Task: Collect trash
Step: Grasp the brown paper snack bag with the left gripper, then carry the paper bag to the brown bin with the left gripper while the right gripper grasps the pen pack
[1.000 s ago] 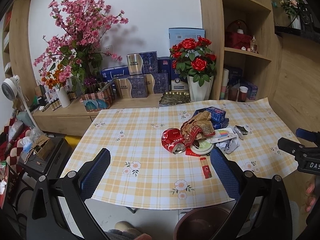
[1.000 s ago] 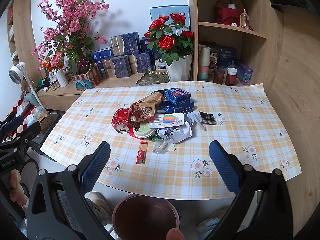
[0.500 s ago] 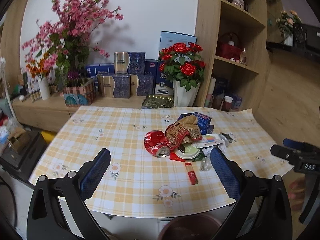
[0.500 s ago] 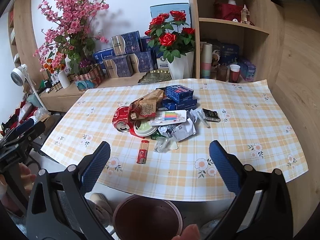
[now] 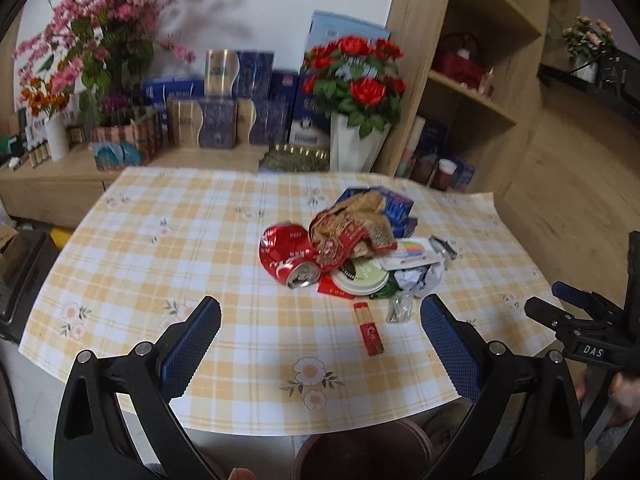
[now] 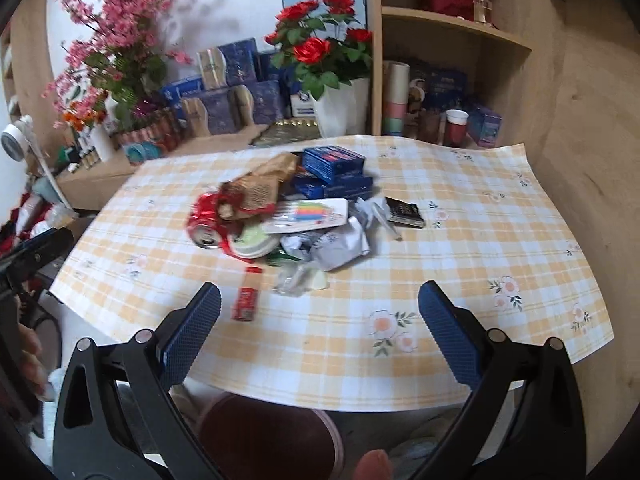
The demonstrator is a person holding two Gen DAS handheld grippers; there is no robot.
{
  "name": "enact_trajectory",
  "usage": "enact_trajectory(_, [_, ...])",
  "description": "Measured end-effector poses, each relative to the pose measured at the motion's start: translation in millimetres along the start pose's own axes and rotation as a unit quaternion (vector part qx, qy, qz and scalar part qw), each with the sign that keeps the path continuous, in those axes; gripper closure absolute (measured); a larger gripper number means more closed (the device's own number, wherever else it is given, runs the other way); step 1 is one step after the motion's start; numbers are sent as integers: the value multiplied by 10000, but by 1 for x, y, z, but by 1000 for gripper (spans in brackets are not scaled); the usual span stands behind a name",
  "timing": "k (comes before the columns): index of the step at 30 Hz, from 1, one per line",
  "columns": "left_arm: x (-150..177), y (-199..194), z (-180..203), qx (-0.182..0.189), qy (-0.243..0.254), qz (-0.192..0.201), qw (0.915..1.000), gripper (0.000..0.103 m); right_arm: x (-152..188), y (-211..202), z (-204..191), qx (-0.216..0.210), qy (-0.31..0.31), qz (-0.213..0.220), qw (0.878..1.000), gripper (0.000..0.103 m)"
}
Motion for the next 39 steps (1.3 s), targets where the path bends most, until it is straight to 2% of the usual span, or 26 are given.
enact_trajectory(2, [-9, 14, -2, 31, -106, -97, 9999, 5, -3, 11, 6, 26, 78, -48, 10000, 6])
enact_trajectory(4, [-22, 25, -4, 94, -299, 19, 9995, 5, -7, 26, 16, 77, 166, -151, 9997, 6])
enact_trajectory(7, [-50, 58, -7, 451, -636, -209, 9967, 8, -10, 42, 27, 140, 272, -239, 9992, 6])
enact_trajectory(9, [-69, 91, -12, 858, -1014, -552, 9896, 15, -13, 53, 36, 169, 375, -299, 9987, 6])
enact_trajectory(11, [-81, 119, -16, 1099, -1337, -829, 9814, 21, -15, 63, 44, 163, 476, -330, 9982, 6])
enact_trajectory(14, [-95, 159, -19, 1413, -1798, -1175, 9664, 22, -15, 72, 54, 188, 572, -363, 9975, 6])
enact_trajectory(16, [-102, 179, -17, 1492, -1922, -1283, 9614, 22, -14, 78, 60, 195, 605, -414, 9971, 6])
enact_trajectory(18, [-107, 190, -11, 1464, -1850, -1299, 9631, 22, -13, 83, 65, 218, 621, -453, 9968, 6])
enact_trajectory(21, [-111, 202, 5, 1224, -1387, -1286, 9743, 22, -13, 89, 71, 265, 627, -457, 9966, 6])
enact_trajectory(25, [-106, 215, 14, 1109, -1147, -1405, 9771, 23, -15, 92, 73, 244, 544, -282, 9978, 6])
enact_trajectory(27, [-102, 217, 13, 1028, -1126, -1415, 9781, 51, -19, 94, 66, 185, 343, -211, 9990, 6])
enact_trajectory(28, [-101, 219, 12, 908, -1051, -1480, 9792, 61, -20, 94, 64, 146, 285, -185, 9993, 6])
enact_trajectory(30, [-99, 215, 8, 984, -1081, -1448, 9786, 66, -26, 96, 55, -52, 126, -59, 9999, 6])
enact_trajectory(35, [-106, 179, -5, 1245, -1128, -945, 9812, 68, -45, 105, 30, -178, -174, 257, 9994, 6])
enact_trajectory(39, [-107, 139, -18, 1059, -1085, -395, 9877, 68, -62, 126, 7, -221, -201, 255, 9992, 6])
Point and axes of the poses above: each gripper's, at about its wrist camera, not at the fingertips, and y roughly the way its jaws point, z to its right, x to its underside, the point moved 1 cm from there along y, roughly the way its jaws point, and after that the axes turned 9 degrees about -z, right-handed, at the moved point
